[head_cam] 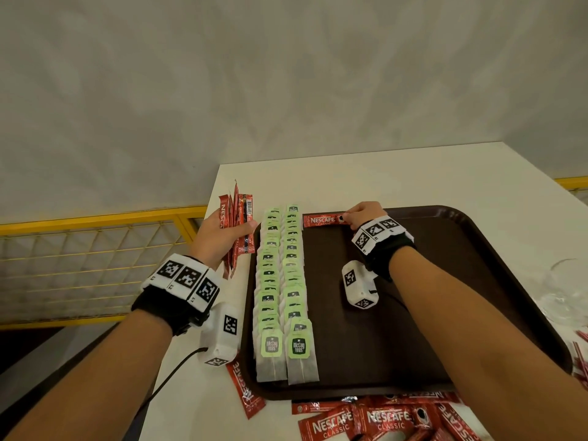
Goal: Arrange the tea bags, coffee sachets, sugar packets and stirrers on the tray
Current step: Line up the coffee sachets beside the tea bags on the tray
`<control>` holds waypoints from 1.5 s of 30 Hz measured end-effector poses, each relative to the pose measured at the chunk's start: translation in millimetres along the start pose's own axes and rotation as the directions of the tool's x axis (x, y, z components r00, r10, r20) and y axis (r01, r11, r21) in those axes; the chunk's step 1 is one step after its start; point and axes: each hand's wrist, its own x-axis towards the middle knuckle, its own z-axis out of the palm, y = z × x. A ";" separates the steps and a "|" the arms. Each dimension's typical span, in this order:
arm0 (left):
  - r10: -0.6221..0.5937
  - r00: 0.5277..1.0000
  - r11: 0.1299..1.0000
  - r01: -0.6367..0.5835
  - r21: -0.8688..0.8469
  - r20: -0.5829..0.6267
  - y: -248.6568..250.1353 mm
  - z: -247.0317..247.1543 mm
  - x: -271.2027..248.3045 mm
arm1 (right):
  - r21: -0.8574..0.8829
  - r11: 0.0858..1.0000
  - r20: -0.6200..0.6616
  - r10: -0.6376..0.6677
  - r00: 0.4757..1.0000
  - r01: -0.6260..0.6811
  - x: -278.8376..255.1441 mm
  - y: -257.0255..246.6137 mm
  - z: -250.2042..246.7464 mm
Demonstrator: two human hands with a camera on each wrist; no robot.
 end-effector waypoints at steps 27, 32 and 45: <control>-0.001 0.999 0.999 0.003 -0.033 0.040 -3.4 4.1 -0.3 | -0.080 0.996 -0.003 -0.042 0.999 0.041 3.1 -4.0 9.7; -0.006 0.999 0.999 0.008 -0.044 0.037 -4.8 4.6 0.8 | -0.168 0.984 0.012 -0.053 0.999 0.054 3.9 -3.7 8.6; -0.021 0.994 0.958 0.052 -0.283 0.111 9.6 14.2 1.3 | 0.117 0.938 0.185 -0.343 0.921 0.326 -48.2 -31.2 2.6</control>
